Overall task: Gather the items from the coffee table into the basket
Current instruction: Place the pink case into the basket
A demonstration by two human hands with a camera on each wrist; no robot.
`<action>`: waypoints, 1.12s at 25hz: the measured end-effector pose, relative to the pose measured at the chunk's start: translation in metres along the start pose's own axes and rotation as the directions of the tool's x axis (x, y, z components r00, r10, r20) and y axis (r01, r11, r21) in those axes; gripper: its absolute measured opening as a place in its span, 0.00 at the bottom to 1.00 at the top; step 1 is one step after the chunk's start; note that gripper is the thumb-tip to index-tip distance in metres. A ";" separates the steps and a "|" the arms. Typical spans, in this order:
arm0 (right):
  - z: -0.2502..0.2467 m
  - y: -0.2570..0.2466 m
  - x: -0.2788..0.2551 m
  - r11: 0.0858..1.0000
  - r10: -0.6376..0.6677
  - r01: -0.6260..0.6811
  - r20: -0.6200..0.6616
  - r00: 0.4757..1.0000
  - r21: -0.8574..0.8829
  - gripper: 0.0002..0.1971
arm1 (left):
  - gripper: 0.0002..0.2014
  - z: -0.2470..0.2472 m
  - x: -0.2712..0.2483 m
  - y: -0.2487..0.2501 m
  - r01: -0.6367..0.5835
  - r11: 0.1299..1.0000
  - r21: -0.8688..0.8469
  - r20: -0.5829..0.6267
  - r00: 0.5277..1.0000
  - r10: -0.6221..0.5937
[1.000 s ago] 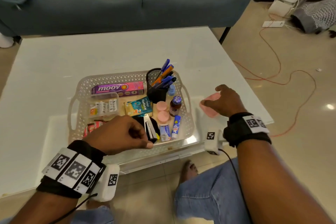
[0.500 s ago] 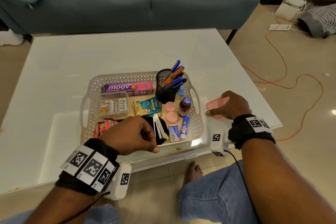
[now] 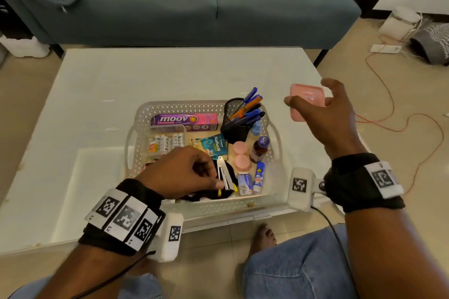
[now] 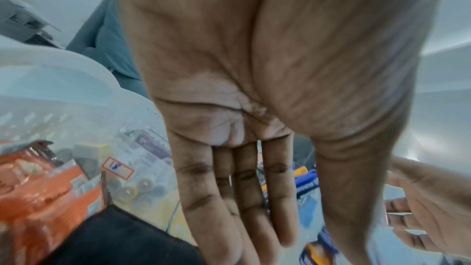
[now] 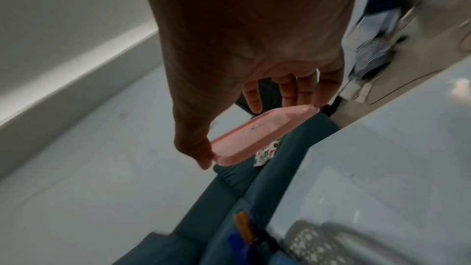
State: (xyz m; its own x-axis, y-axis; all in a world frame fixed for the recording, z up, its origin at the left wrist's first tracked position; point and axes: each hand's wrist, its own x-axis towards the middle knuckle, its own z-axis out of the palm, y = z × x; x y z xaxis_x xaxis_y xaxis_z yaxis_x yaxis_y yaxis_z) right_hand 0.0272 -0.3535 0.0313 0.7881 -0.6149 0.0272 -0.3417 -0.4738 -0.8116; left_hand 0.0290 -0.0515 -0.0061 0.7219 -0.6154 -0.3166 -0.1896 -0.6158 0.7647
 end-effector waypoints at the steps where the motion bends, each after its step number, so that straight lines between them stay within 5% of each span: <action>1: 0.008 -0.019 -0.012 0.997 -0.071 0.068 0.083 0.994 0.039 0.45 | 0.11 -0.008 -0.003 0.000 -0.011 1.000 -0.025 -0.076 0.997 0.009; 3: 0.031 -0.054 -0.042 0.976 -0.215 0.199 0.244 0.946 0.092 0.41 | 0.13 -0.023 -0.008 -0.001 -0.001 0.975 -0.223 -0.224 0.973 -0.050; 5: 0.064 -0.075 -0.067 0.949 -0.314 0.282 0.335 0.888 0.141 0.40 | 0.22 -0.040 -0.014 -0.001 -0.024 0.859 -0.511 -0.321 0.933 -0.165; 7: 0.097 -0.081 -0.086 0.927 -0.375 0.343 0.385 0.843 0.152 0.42 | 0.26 -0.054 -0.021 -0.001 -0.082 0.783 -0.617 -0.386 0.898 -0.210; 12: 0.145 -0.064 -0.103 0.908 -0.408 0.404 0.474 0.781 0.116 0.48 | 0.09 -0.063 -0.023 -0.033 -0.044 0.880 -0.473 -0.540 0.803 -0.250; 15: 0.148 -0.058 -0.098 0.875 -0.446 0.467 0.584 0.678 0.127 0.51 | 0.08 -0.068 -0.020 -0.053 0.051 0.936 -0.348 -0.644 0.713 -0.278; 19: 0.150 -0.068 -0.083 0.723 -0.554 0.688 0.641 0.531 0.055 0.43 | 0.11 -0.072 -0.014 -0.061 0.072 0.928 -0.365 -0.616 0.729 -0.299; 22: 0.162 -0.085 -0.070 0.635 -0.513 0.768 0.697 0.502 -0.086 0.43 | 0.11 -0.076 -0.015 -0.060 0.078 0.921 -0.382 -0.634 0.703 -0.323; 26: 0.182 -0.093 -0.059 0.597 -0.441 0.766 0.700 0.562 -0.239 0.43 | 0.10 -0.080 -0.027 -0.063 0.227 0.947 -0.229 -0.771 0.551 -0.319; 28: 0.192 -0.091 -0.060 0.568 -0.362 0.761 0.735 0.573 -0.313 0.43 | 0.12 -0.078 -0.031 -0.067 0.335 0.924 -0.187 -0.748 0.561 -0.355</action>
State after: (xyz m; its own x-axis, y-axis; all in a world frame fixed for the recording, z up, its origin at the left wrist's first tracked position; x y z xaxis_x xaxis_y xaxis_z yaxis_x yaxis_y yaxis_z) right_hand 0.1096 -0.1527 -0.0091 0.9517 0.2828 -0.1193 0.2455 -0.9346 -0.2572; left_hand 0.0712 0.0475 -0.0037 0.9701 0.2411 -0.0296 0.1911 -0.6825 0.7055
